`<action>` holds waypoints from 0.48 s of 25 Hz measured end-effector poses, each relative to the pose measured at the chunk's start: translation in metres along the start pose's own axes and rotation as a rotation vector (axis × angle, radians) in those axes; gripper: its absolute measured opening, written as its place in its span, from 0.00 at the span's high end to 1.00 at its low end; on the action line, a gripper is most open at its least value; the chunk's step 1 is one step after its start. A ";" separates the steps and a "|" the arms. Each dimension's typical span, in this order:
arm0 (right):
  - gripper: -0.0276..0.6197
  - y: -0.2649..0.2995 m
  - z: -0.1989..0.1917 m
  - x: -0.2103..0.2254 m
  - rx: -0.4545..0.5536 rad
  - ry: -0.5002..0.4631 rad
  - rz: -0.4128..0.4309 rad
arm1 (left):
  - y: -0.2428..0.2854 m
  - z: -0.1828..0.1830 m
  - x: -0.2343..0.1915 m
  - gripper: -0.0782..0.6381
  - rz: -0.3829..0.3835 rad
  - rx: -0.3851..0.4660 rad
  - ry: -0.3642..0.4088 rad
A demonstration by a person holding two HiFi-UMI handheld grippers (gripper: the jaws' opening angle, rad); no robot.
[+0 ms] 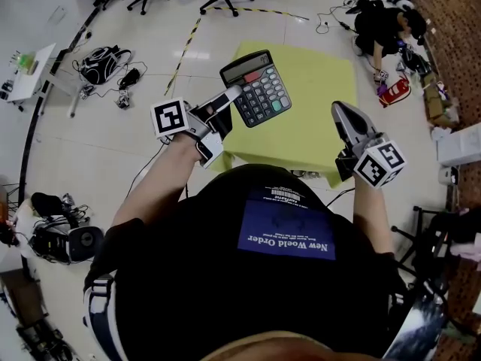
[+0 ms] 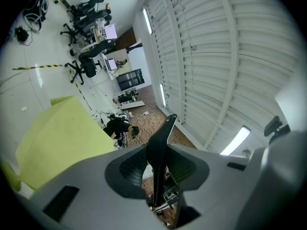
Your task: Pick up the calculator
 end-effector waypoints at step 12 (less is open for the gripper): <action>0.98 0.002 0.000 0.000 -0.023 -0.023 0.007 | 0.001 0.002 -0.002 0.71 0.008 0.009 -0.007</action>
Point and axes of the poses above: the fingertips, and each gripper's own axes: y forward along the fingers, x to its right, z out of its top, the point moved 3 cm from there along -y, backward along the fingers, and after that the axes turned 11 degrees about -z, right-handed, at the moved point
